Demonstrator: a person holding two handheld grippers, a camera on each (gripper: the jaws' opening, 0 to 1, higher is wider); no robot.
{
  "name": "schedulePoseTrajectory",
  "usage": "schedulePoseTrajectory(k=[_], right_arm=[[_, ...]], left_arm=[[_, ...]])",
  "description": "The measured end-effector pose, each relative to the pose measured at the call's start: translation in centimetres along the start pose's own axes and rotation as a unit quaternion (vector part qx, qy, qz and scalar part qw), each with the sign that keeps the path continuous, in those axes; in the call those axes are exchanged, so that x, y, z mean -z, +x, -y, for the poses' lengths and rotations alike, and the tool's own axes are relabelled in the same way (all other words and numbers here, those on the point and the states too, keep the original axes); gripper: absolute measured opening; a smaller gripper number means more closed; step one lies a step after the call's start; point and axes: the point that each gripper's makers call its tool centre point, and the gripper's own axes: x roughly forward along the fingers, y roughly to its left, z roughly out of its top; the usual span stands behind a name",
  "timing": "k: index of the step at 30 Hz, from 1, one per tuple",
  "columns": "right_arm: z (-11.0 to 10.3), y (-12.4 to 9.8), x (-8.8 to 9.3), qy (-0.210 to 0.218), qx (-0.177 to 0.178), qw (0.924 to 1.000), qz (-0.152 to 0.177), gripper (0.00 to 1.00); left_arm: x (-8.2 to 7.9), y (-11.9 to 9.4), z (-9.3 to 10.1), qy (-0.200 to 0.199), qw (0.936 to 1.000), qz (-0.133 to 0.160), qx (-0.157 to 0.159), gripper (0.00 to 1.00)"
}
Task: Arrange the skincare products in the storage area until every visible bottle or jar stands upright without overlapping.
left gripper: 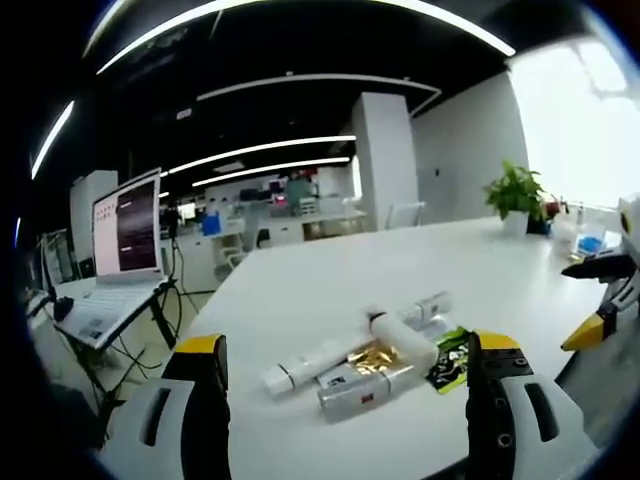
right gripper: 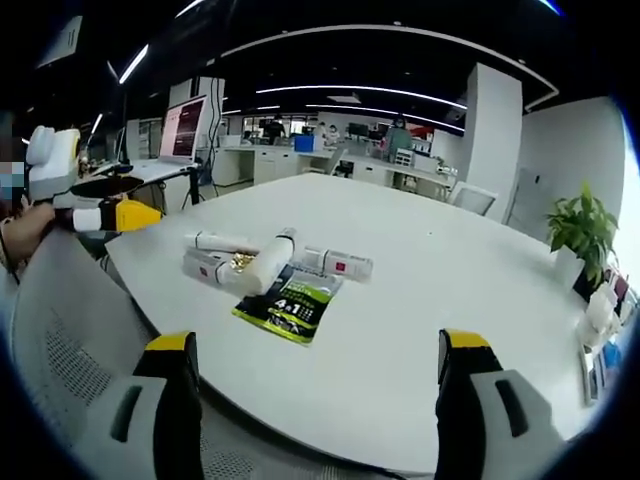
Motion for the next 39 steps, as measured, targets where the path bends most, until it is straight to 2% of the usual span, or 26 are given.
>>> schedulePoseTrajectory(k=[10,26,39], right_arm=[[0.2,0.0,0.1,-0.002,0.005,1.0000,-0.002,0.99],[1.0,0.1,0.3,-0.009,0.028,0.9995,-0.008,0.99],[1.0,0.0,0.6,-0.003,0.023,0.9994,-0.024,0.99]], left_arm=[[0.0,-0.1,0.0,0.004,1.0000,-0.002,-0.002,0.97],[0.5,0.1,0.7,0.006,0.9997,-0.016,0.017,0.97],[0.6,-0.1,1.0,0.010,0.9991,-0.024,0.032,0.97]])
